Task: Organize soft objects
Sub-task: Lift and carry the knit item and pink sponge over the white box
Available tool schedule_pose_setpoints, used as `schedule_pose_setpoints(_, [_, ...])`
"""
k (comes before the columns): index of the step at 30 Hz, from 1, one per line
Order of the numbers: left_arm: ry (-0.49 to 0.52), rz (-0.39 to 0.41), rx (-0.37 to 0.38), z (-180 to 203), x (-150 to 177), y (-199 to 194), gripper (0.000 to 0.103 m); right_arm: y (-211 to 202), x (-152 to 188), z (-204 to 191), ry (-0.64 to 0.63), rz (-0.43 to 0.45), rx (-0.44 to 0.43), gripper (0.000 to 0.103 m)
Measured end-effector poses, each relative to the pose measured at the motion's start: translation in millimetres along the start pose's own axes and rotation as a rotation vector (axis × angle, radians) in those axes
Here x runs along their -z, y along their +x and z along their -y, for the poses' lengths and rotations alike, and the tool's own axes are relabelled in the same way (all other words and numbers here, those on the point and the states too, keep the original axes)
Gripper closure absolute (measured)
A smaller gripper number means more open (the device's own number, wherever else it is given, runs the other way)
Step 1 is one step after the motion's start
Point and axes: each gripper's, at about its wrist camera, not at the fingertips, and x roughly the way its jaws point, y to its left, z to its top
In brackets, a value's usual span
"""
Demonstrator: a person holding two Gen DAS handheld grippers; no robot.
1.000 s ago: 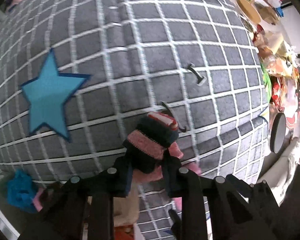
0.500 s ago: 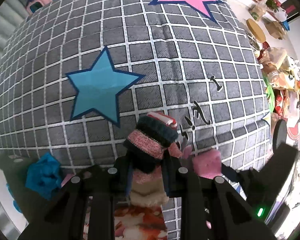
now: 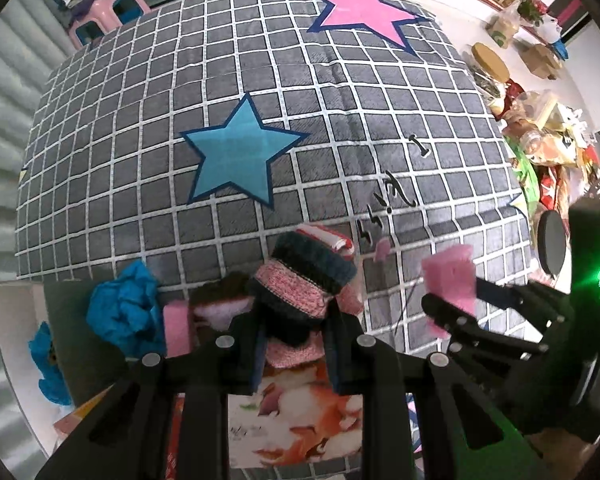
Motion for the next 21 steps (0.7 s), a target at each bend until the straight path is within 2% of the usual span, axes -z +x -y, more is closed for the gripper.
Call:
schedule_pose_setpoints(2, [0.004,0.006,0.011,1,6,-2,0.077,14,5,4,0.004,0.007,-0.008,0.054])
schedule_pose_setpoints(10, [0.075,0.034,0.034,1,43,-21,0.077,7,28,-10,0.031,0.019,-0.023,0.054])
schedule_pose_setpoints(21, [0.043,0.112,0.055,-25,76,-60,0.077,-20,49,-52,-0.002,0.074,-0.011,0.054])
